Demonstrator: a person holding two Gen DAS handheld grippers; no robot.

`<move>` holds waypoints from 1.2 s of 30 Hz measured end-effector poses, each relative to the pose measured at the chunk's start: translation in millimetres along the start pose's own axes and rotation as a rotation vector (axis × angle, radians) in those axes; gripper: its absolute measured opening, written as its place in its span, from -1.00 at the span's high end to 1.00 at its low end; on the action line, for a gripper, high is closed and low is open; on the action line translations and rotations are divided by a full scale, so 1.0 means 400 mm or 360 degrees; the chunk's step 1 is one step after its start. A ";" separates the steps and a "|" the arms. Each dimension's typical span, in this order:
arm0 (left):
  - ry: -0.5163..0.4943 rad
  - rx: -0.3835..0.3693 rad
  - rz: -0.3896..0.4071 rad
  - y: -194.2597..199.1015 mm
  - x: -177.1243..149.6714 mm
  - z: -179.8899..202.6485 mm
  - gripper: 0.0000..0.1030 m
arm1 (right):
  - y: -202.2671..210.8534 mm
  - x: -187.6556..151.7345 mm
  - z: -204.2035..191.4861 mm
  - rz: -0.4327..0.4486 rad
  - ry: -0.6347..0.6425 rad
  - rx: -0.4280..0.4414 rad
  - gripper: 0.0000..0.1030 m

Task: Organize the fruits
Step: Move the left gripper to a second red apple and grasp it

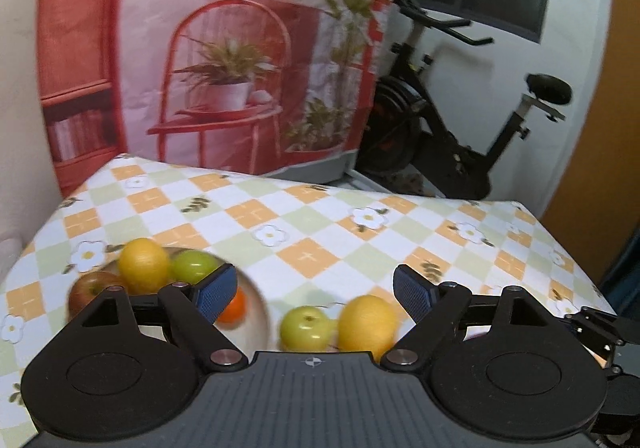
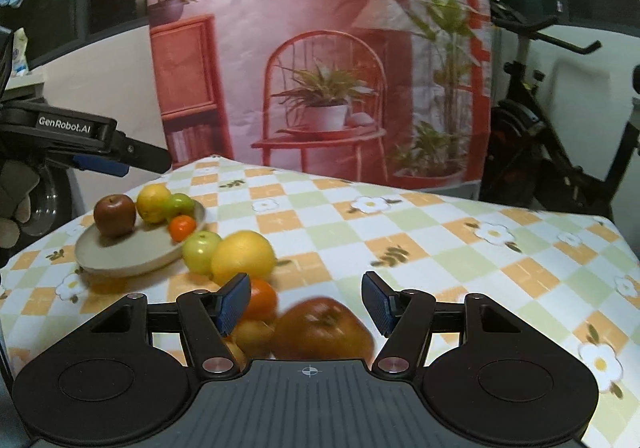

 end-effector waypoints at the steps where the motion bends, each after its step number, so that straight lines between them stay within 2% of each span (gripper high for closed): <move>1: -0.0012 -0.0030 -0.0008 -0.003 -0.003 0.012 -0.69 | 0.004 -0.009 0.008 -0.0006 -0.0008 -0.0003 -0.13; 8: -0.0099 -0.0198 -0.0102 -0.048 -0.020 0.086 -0.68 | 0.012 -0.058 0.035 -0.0058 -0.0029 0.0010 -0.13; 12: -0.0169 -0.0224 -0.0154 -0.072 -0.030 0.125 -0.67 | 0.011 -0.074 0.035 -0.0095 0.0009 0.0023 -0.13; 16: -0.0158 -0.0270 -0.0222 -0.102 -0.038 0.142 -0.64 | 0.001 -0.085 0.042 -0.0143 0.0026 0.0032 -0.13; 20: -0.0165 -0.0319 -0.0285 -0.123 -0.052 0.153 -0.52 | -0.007 -0.095 0.052 -0.0170 0.0018 0.0042 -0.13; 23: -0.0147 -0.0400 -0.0348 -0.137 -0.063 0.159 -0.29 | -0.017 -0.099 0.052 -0.0188 0.0030 0.0065 -0.13; 28: -0.0138 -0.0485 -0.0444 -0.162 -0.088 0.169 -0.23 | -0.035 -0.100 0.048 -0.0209 0.0052 0.0098 -0.12; 30: -0.0115 -0.0515 -0.0482 -0.173 -0.096 0.167 -0.09 | -0.039 -0.097 0.051 -0.0208 0.0049 0.0114 -0.12; 36: -0.0072 -0.0569 -0.0564 -0.198 -0.104 0.165 -0.07 | -0.057 -0.092 0.059 -0.0221 0.0024 0.0171 -0.12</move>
Point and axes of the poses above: each gripper's, at about its wrist camera, not at the fingertips, and y roughly against the way its jaws point, z to its right, x to its top, the point moved 1 cm from there along -y, roughly the way its jaws point, and after that the axes turned 5 degrees about y, right-handed, at the moved point
